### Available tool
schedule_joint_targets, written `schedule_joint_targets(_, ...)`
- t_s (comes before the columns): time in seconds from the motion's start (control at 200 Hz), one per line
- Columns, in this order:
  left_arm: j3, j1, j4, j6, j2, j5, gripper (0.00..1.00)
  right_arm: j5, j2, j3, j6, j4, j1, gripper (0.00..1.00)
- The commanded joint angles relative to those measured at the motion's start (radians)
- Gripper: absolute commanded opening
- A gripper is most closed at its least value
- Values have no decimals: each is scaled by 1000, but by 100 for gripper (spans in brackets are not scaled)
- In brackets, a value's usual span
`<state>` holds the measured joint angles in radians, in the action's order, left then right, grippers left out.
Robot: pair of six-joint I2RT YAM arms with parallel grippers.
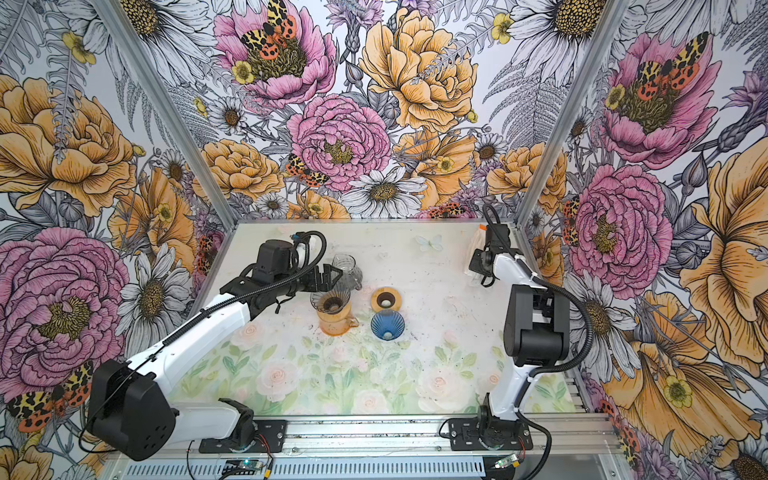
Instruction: Place the coffee filter in the dripper
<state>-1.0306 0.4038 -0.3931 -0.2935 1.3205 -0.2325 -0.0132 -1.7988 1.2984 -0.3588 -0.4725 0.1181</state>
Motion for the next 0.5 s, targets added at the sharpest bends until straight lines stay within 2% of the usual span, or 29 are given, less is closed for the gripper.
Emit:
schedule_joint_targets(0.0,-13,9,2,-6,4,-18,99,-1,47,-20,-7,-22,-5,0)
schedule_joint_targets(0.25,-9,9,3,-7,4,-20,99,-10,48,-70,-23,-29,-4,0)
schedule_joint_targets(0.49,-4,9,2,-3,5,-21,99,-13,25,-70,-11,-26,-2,6)
